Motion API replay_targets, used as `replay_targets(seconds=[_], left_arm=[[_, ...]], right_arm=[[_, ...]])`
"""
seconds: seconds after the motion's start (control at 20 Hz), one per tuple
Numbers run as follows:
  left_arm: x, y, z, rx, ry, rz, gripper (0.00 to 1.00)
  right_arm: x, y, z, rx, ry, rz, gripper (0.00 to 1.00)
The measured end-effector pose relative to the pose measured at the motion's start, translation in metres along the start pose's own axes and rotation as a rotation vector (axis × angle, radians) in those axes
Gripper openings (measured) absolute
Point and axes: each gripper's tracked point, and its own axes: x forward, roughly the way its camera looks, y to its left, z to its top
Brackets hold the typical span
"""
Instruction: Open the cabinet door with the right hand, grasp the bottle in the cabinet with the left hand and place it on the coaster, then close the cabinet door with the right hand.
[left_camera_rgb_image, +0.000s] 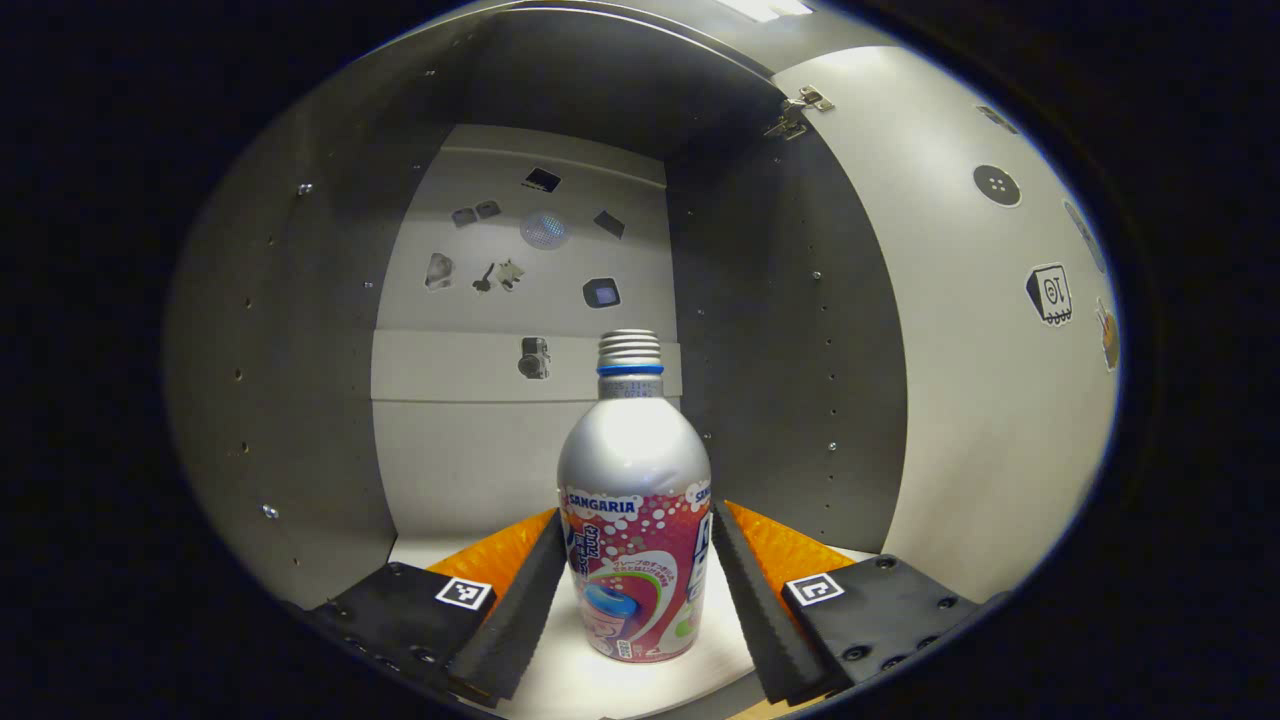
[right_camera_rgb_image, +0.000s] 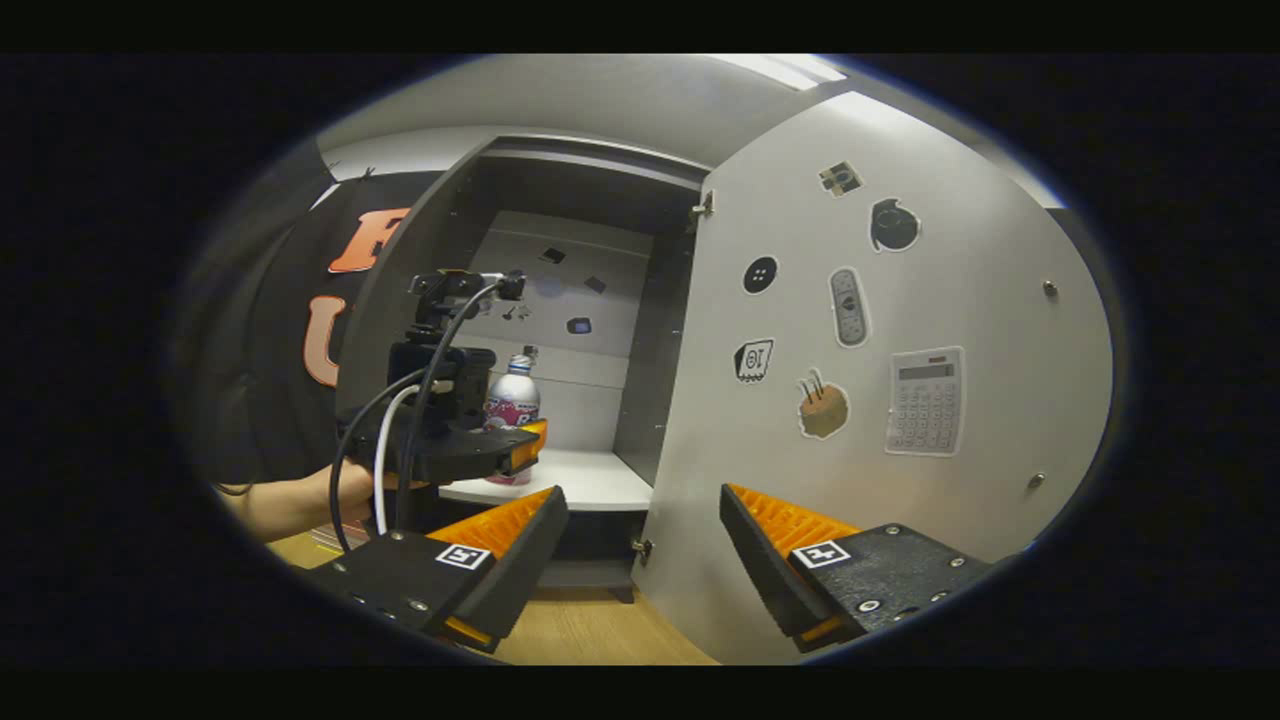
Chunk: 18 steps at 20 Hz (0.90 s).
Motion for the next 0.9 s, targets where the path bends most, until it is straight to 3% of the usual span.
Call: replay_targets(seconds=[0.2, 0.45, 0.7, 0.9], left_arm=[[-0.001, 0.004, 0.0, 0.027, 0.004, 0.02, 0.84], [-0.025, 0.0, 0.017, -0.005, -0.053, 0.027, 0.83], [-0.084, -0.002, 0.022, -0.037, -0.039, 0.052, 0.82], [-0.143, 0.006, 0.024, -0.017, -0.029, 0.126, 0.84]], right_arm=[[-0.01, -0.004, 0.001, 0.018, -0.001, 0.008, 0.94], [-0.025, -0.009, 0.005, 0.037, -0.015, 0.031, 0.94], [-0.046, -0.004, 0.01, 0.057, -0.047, 0.1, 0.94], [-0.064, 0.006, 0.005, 0.06, -0.056, 0.195, 0.94]])
